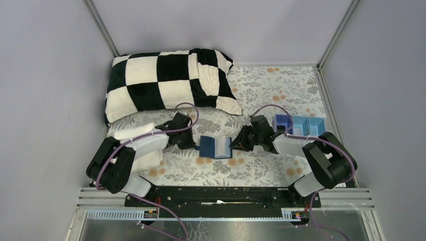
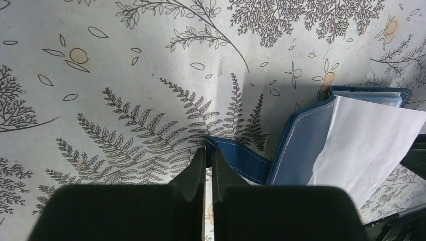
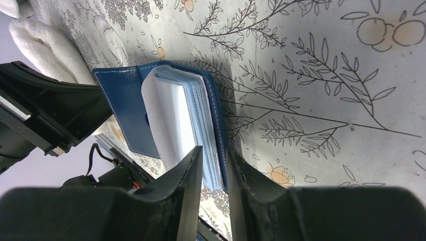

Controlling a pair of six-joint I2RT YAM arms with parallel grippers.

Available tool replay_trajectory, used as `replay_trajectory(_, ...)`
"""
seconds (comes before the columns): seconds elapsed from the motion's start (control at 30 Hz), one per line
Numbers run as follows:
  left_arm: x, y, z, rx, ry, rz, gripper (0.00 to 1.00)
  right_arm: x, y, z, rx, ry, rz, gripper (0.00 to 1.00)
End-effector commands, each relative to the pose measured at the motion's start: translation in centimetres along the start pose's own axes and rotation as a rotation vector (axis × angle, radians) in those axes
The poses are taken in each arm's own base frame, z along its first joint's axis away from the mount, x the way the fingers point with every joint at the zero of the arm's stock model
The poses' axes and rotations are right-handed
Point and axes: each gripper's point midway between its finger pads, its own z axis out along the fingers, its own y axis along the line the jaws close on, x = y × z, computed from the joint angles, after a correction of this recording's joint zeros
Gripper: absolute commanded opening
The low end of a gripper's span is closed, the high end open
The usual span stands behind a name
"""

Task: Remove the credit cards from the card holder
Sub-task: Open the card holder at the center of the board.

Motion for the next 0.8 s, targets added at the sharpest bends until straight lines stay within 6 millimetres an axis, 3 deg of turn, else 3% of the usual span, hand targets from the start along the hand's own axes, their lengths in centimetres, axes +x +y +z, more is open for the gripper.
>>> replay_trajectory(0.0, 0.5, 1.0, 0.7, -0.048, 0.01, 0.001, 0.0, 0.0, 1.7, 0.2, -0.073, 0.01, -0.011, 0.3)
replay_trajectory(0.13, 0.7, 1.0, 0.7, -0.044, 0.023, 0.017, 0.0, -0.6, 1.3, -0.2, -0.041, -0.04, -0.003, 0.3)
replay_trajectory(0.23, 0.8, 0.7, 0.7, -0.033, 0.028, 0.026, 0.0, -1.7, 1.1, -1.7, -0.016, -0.139, -0.015, 0.34)
replay_trajectory(0.37, 1.2, 0.1, 0.6, -0.02, 0.038, 0.048, 0.0, -2.4, 2.1, -2.9, -0.022, -0.171, -0.076, 0.4)
replay_trajectory(0.63, 1.3, -0.7, 0.7, -0.009, 0.04, 0.076, 0.0, 0.7, 3.9, -0.5, -0.121, 0.031, -0.114, 0.43)
replay_trajectory(0.77, 1.3, -0.9, 0.7, -0.002, 0.045, 0.089, 0.0, 1.3, 3.1, 0.6, -0.111, 0.057, -0.079, 0.43)
